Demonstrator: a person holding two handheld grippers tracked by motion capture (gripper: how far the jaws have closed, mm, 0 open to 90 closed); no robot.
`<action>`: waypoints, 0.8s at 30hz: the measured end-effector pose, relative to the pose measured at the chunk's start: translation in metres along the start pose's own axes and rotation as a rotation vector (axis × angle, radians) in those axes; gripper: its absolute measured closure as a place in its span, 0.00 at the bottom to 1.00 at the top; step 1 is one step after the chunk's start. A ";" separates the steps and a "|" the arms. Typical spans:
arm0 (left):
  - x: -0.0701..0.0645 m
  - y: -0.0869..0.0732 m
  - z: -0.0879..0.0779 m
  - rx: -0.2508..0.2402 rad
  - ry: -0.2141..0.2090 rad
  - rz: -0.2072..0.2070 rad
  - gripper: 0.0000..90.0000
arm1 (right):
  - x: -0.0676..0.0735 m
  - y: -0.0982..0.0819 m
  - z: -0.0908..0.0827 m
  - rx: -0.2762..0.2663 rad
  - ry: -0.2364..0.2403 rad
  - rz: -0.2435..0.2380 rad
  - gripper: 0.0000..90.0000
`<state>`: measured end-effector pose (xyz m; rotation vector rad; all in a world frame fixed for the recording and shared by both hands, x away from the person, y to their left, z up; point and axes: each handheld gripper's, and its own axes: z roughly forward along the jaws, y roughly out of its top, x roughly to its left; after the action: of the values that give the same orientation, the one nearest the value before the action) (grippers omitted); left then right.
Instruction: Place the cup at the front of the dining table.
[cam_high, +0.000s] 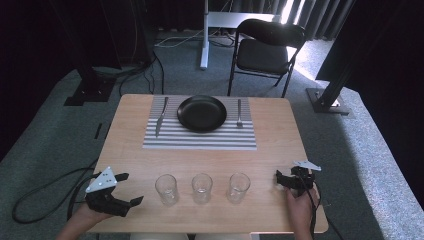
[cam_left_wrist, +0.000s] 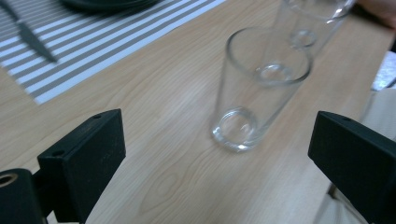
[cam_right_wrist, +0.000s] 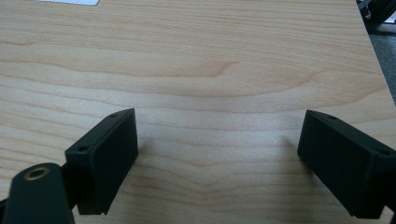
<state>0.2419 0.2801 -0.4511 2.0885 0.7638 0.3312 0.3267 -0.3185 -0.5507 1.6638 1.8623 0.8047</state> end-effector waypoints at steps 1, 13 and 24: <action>-0.001 0.003 0.001 -0.003 -0.004 0.000 0.05 | 0.000 0.000 0.000 0.000 0.000 0.000 0.13; -0.011 0.020 0.007 -0.003 -0.036 0.034 0.05 | 0.000 0.000 0.000 -0.002 0.001 -0.001 0.13; -0.021 0.036 0.018 -0.009 -0.064 0.065 0.05 | 0.000 0.000 0.000 -0.002 0.001 0.000 0.13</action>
<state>0.2488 0.2401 -0.4321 2.1086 0.6567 0.3007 0.3267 -0.3186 -0.5508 1.6624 1.8619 0.8066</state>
